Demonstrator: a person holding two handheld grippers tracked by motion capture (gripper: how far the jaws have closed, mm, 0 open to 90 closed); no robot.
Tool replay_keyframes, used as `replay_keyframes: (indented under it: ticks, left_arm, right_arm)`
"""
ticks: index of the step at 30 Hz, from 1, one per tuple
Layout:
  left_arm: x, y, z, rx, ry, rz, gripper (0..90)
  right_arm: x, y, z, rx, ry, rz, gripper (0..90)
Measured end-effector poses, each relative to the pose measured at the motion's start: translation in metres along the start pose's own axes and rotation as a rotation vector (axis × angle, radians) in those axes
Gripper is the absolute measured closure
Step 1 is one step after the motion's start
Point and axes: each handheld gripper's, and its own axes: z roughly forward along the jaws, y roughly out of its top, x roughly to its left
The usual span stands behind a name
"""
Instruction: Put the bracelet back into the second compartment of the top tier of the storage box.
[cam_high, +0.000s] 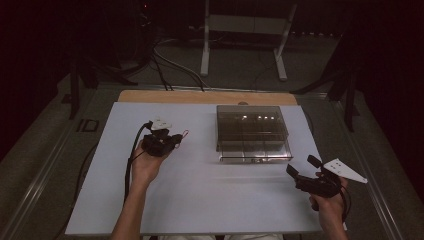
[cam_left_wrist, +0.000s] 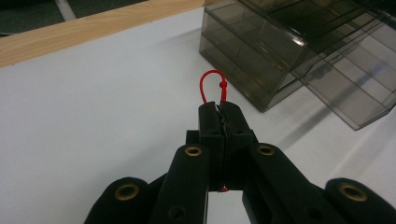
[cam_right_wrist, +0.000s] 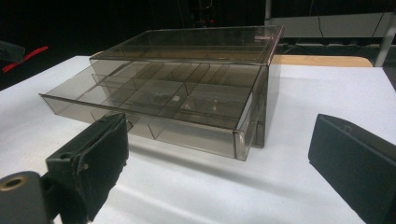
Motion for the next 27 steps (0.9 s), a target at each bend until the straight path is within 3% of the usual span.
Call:
replay_keyframes:
  ticks: [27]
  left_arm:
    - [-0.019,0.013,0.012,-0.022,-0.050,0.018,90.0]
  right_arm:
    - [0.000,-0.001,0.001,0.003,0.001,-0.002,5.0]
